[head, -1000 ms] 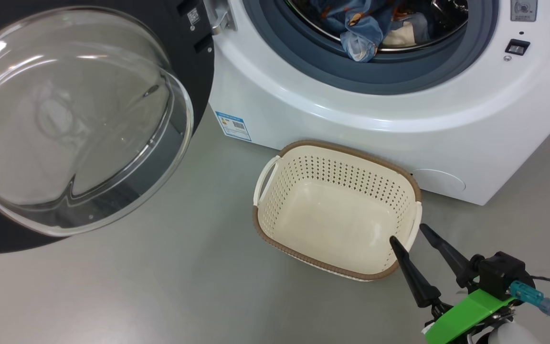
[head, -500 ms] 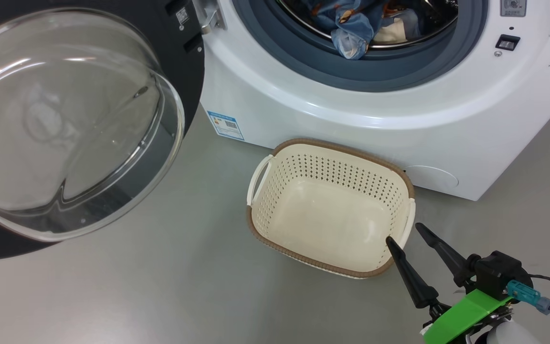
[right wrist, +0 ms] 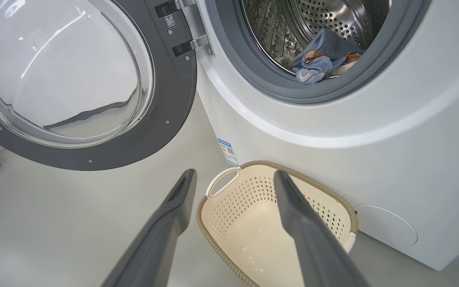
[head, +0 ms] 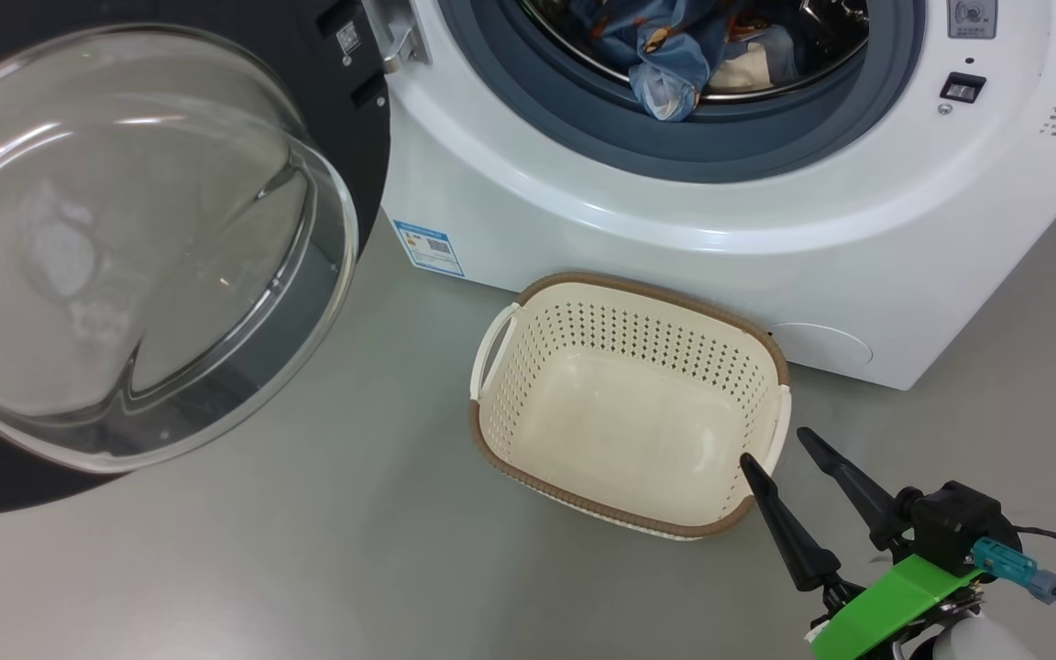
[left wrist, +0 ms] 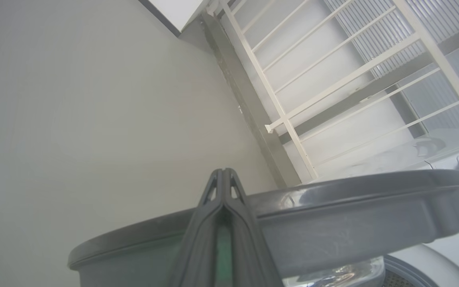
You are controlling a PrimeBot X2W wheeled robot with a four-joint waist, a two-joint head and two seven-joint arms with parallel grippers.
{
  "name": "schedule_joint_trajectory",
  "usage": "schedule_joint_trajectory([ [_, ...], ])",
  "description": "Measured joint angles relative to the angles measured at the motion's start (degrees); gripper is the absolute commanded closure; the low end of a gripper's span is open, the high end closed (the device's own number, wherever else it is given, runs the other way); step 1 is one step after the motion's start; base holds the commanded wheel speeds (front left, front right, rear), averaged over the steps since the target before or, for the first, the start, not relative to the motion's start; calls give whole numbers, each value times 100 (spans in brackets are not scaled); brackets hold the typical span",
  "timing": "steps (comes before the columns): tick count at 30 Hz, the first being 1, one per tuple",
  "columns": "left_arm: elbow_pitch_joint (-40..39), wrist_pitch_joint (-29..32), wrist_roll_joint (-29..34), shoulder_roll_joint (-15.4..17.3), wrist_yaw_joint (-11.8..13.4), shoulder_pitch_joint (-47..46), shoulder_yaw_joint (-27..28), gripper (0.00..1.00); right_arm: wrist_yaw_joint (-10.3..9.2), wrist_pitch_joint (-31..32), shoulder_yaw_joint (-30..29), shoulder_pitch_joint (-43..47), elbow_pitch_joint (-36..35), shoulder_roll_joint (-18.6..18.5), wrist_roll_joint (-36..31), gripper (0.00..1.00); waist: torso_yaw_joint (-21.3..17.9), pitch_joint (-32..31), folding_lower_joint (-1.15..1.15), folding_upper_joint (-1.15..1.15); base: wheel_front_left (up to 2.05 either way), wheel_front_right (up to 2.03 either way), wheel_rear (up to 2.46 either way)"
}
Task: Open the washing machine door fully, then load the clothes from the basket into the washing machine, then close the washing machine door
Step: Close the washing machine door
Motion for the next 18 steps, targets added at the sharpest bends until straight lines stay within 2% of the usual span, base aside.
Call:
schedule_joint_trajectory([
  [18, -504, 702, -346, 131, 0, 367, -192, 100, 0, 0, -23, 5, 1, 82, 0, 0, 56, -181, 0, 0, 0, 0, 0],
])
